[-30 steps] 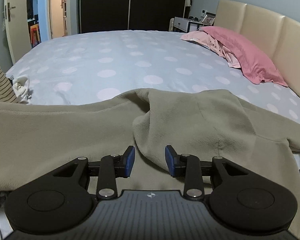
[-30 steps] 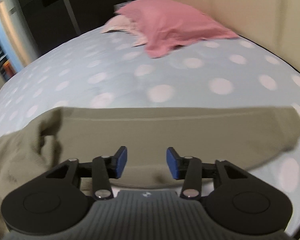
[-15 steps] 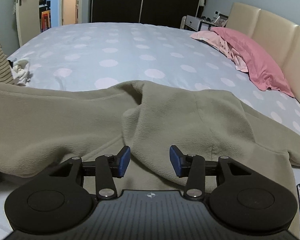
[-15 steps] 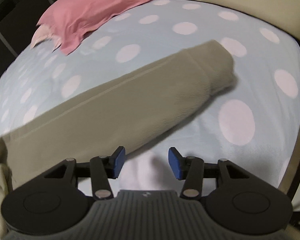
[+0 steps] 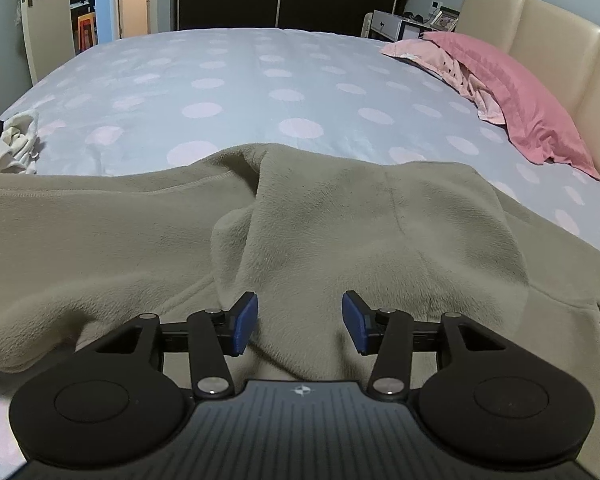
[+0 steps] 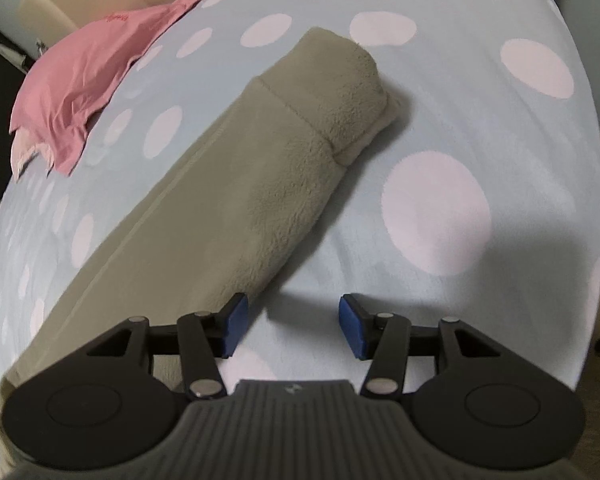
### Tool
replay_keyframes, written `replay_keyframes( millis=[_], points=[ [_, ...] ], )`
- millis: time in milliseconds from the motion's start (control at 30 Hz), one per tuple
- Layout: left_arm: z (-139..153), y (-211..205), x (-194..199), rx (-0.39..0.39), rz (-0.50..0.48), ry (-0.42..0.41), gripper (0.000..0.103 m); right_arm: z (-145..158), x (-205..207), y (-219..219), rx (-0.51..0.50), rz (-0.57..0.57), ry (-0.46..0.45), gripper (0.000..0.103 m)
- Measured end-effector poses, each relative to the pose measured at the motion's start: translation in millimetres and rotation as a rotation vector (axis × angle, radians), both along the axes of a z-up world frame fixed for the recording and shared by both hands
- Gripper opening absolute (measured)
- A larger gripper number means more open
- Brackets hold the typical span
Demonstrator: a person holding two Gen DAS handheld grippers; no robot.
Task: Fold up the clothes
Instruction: 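Grasp a hoodie sleeve cuff with the right gripper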
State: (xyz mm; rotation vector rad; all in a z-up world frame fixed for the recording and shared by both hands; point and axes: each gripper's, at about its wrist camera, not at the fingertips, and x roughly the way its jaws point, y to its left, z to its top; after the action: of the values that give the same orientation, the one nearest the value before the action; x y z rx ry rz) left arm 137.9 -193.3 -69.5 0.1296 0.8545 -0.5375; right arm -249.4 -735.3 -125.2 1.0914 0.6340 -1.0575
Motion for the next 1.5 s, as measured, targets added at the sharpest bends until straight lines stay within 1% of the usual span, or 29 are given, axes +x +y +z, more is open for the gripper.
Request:
replay_keyframes(
  millis=[133,200,233,267,300,367,433,467,500,533,567,600,633,700,767,800,900,967,1033,1100,1233,1267,1300,1333,1367,1433,1500],
  points=[
    [-3.8,-5.6,6.6,-0.013,0.011,0.002,0.045,-2.2,6.0,-6.1,-0.022,0.005,-0.002,0.054],
    [-5.8,-7.6,8.7,-0.017,0.018,0.003,0.045,-2.7,9.0,-6.9,-0.037,0.010,-0.002,0.045],
    [-6.2,-8.5,9.8,-0.018,0.018,0.004,0.045,-3.3,10.4,-7.3,-0.043,0.017,-0.009,0.032],
    [-6.5,-9.1,10.5,-0.020,0.018,0.005,0.045,-3.7,12.3,-7.7,-0.044,0.025,-0.020,0.016],
    [-6.7,-9.6,10.9,-0.022,0.017,0.005,0.045,-3.7,14.2,-7.5,-0.041,0.031,-0.031,0.011],
    [-7.2,-9.8,11.8,-0.025,0.019,0.006,0.045,-1.4,17.7,-4.9,-0.049,0.035,-0.032,0.005],
    [-7.3,-9.6,12.1,-0.028,0.021,0.008,0.045,2.1,21.5,-2.8,-0.061,0.045,-0.029,0.004],
    [-7.2,-9.5,12.1,-0.029,0.022,0.009,0.045,2.7,22.1,-2.9,-0.055,0.045,-0.030,0.008],
    [-6.9,-9.4,11.8,-0.029,0.021,0.008,0.045,2.3,20.8,-3.5,-0.044,0.034,-0.035,0.009],
    [-6.4,-9.5,11.7,-0.029,0.020,0.007,0.045,1.2,18.1,-4.3,-0.030,0.014,-0.044,0.013],
    [-5.7,-9.5,11.4,-0.030,0.018,0.006,0.045,0.2,15.4,-5.1,-0.016,-0.006,-0.053,0.023],
    [-5.0,-9.4,11.1,-0.031,0.018,0.004,0.045,-1.1,12.1,-5.9,-0.004,-0.029,-0.064,0.029],
    [-4.4,-9.2,11.0,-0.033,0.018,0.003,0.045,-2.6,7.9,-6.9,0.006,-0.054,-0.078,0.037],
    [-3.9,-9.3,11.1,-0.034,0.021,0.002,0.045,-5.6,0.7,-11.6,0.022,-0.100,-0.115,0.038],
    [-4.4,-9.7,11.9,-0.034,0.024,0.003,0.045,-7.5,-5.0,-16.3,0.037,-0.140,-0.142,0.042],
    [-4.6,-10.1,12.1,-0.033,0.025,0.003,0.045,-7.5,-8.0,-18.1,0.037,-0.160,-0.155,0.042],
    [-5.7,-10.9,13.8,-0.030,0.027,0.003,0.045,-5.1,-16.4,-22.1,0.010,-0.230,-0.190,0.045],
    [-6.6,-10.9,15.5,-0.029,0.031,0.004,0.045,-1.2,-22.3,-24.5,-0.034,-0.287,-0.203,0.051],
    [-8.1,-10.5,17.3,-0.030,0.037,0.007,0.045,1.3,-29.6,-27.0,-0.069,-0.334,-0.215,0.052],
    [-9.5,-9.9,19.6,-0.032,0.043,0.010,0.045,-1.9,-32.2,-32.3,-0.062,-0.348,-0.225,0.059],
    [-9.3,-10.6,19.9,-0.038,0.044,0.005,0.045,-12.9,-29.8,-39.1,-0.029,-0.338,-0.218,0.059],
    [-8.9,-11.0,19.9,-0.041,0.043,0.004,0.045,-13.1,-27.9,-38.1,-0.038,-0.323,-0.213,0.057],
    [-8.6,-11.4,19.9,-0.043,0.041,0.002,0.045,-13.3,-26.1,-37.2,-0.048,-0.309,-0.207,0.051],
    [-8.2,-11.8,20.0,-0.045,0.040,0.001,0.045,-12.6,-22.6,-36.9,-0.053,-0.288,-0.205,0.032],
    [-7.6,-12.2,20.0,-0.048,0.038,-0.001,0.045,-10.2,-17.6,-35.8,-0.059,-0.267,-0.201,0.022],
    [-6.1,-13.1,19.5,-0.052,0.037,-0.006,0.045,-1.9,-10.4,-31.0,-0.095,-0.245,-0.193,0.012],
    [-4.9,-14.3,19.3,-0.052,0.033,-0.008,0.045,11.9,-1.0,-25.9,-0.127,-0.207,-0.202,0.011]
  ],
)
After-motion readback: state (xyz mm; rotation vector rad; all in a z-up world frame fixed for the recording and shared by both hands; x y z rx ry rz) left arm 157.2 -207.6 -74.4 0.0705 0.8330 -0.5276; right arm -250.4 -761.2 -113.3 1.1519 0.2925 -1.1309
